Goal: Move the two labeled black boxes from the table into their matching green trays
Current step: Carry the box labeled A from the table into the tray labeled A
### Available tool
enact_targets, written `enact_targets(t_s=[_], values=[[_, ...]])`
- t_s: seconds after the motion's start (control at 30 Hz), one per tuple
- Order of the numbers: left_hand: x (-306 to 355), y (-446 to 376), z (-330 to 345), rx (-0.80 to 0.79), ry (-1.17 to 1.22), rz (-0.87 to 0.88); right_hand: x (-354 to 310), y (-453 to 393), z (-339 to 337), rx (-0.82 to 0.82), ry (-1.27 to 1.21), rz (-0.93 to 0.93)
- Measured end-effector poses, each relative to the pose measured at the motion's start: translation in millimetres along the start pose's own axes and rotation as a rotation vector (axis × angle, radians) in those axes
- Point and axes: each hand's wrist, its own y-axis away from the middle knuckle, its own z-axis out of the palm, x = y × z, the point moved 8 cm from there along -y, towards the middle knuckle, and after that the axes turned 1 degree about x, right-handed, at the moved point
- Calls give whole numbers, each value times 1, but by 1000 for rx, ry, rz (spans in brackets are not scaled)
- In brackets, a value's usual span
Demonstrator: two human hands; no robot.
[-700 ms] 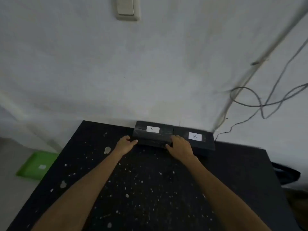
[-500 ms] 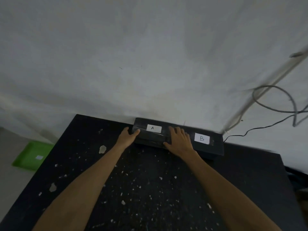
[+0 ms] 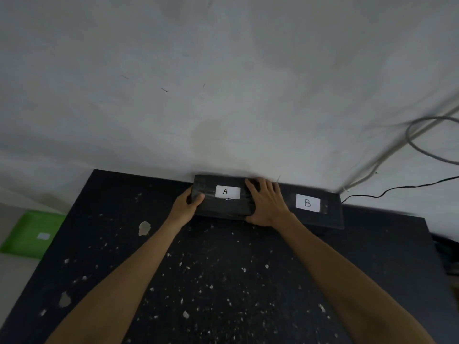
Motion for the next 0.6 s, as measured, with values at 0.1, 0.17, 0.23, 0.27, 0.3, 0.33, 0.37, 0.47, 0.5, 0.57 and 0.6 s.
enact_targets(t_s=[0.1, 0.17, 0.23, 0.27, 0.3, 0.33, 0.37, 0.47, 0.5, 0.57, 0.6], values=[[-9, 15, -3, 54, 8, 24, -6, 7, -3, 17, -14, -31], [-8, 27, -6, 86, 5, 75, -12, 14, -9, 37, -20, -60], [3, 41, -14, 105, 38, 141, -17, 23, -21, 74, -64, -81], [12, 47, -19, 116, 59, 170, -19, 29, -30, 103, -100, -86], [22, 52, -26, 126, 82, 190, -20, 36, -41, 139, -138, -89], [32, 57, -33, 132, 110, 202, -21, 44, -53, 179, -173, -93], [43, 62, -40, 134, 145, 208, -22, 53, -67, 222, -199, -101], [74, 73, -54, 102, 267, 195, -24, 81, -113, 364, -209, -129], [85, 75, -56, 82, 300, 185, -24, 90, -130, 409, -196, -136], [110, 81, -58, 61, 338, 176, -23, 108, -164, 479, -166, -151], [122, 84, -60, 60, 363, 168, -22, 116, -181, 505, -154, -161]])
